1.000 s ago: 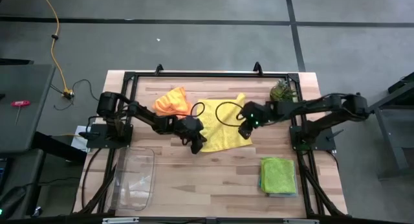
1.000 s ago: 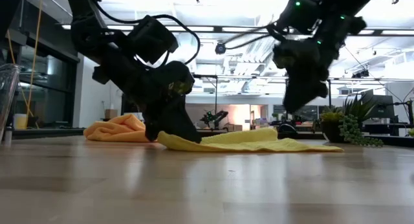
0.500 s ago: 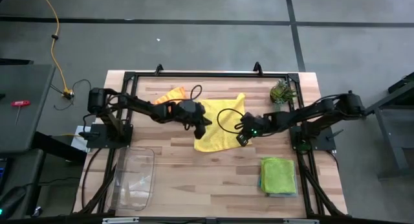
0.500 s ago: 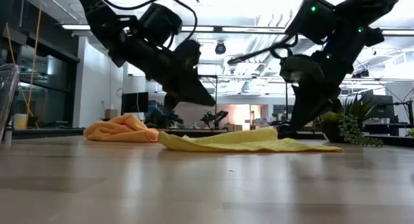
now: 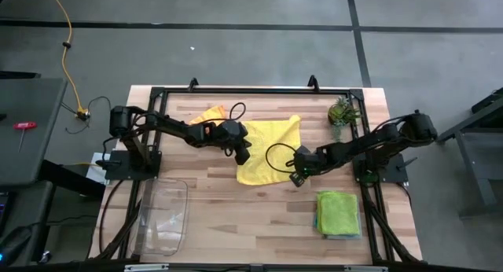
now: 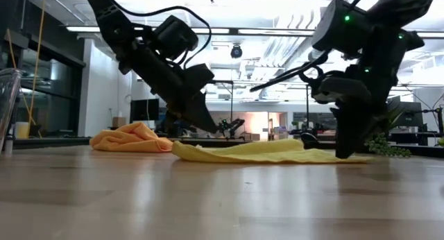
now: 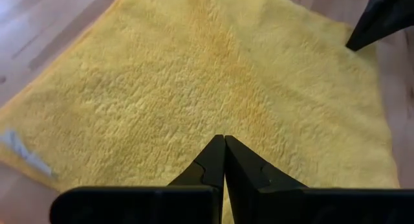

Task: Fold microfiber towels
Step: Fold the yellow microfiber cloth

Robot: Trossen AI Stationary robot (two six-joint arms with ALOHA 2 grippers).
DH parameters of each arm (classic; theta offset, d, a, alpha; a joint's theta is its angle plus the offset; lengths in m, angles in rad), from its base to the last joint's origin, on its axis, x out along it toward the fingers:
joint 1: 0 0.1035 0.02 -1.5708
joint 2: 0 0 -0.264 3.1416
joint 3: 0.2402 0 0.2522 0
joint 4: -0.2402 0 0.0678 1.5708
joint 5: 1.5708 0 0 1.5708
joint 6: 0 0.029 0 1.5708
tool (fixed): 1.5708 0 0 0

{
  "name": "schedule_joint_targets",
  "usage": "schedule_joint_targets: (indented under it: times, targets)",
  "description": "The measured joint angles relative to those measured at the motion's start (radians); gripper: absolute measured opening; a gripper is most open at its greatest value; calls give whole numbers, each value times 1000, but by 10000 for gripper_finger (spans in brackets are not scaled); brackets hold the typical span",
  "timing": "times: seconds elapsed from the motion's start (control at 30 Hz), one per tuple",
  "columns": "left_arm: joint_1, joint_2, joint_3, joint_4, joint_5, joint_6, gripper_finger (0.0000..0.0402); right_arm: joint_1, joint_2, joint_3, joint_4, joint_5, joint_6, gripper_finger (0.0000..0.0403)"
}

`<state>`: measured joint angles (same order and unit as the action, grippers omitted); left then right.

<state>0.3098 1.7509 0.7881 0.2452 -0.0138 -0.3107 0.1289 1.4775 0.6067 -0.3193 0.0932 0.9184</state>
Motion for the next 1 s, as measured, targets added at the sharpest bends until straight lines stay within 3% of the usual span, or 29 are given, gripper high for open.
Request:
schedule_joint_targets:
  times: [0.67,1.0]
  targets:
    - [21,34,1,-43,-51,48,0,40,-51,1,-86,-56,48,0]
    - [26,-142,1,-167,10,86,0,40,-218,1,-84,29,-28,0]
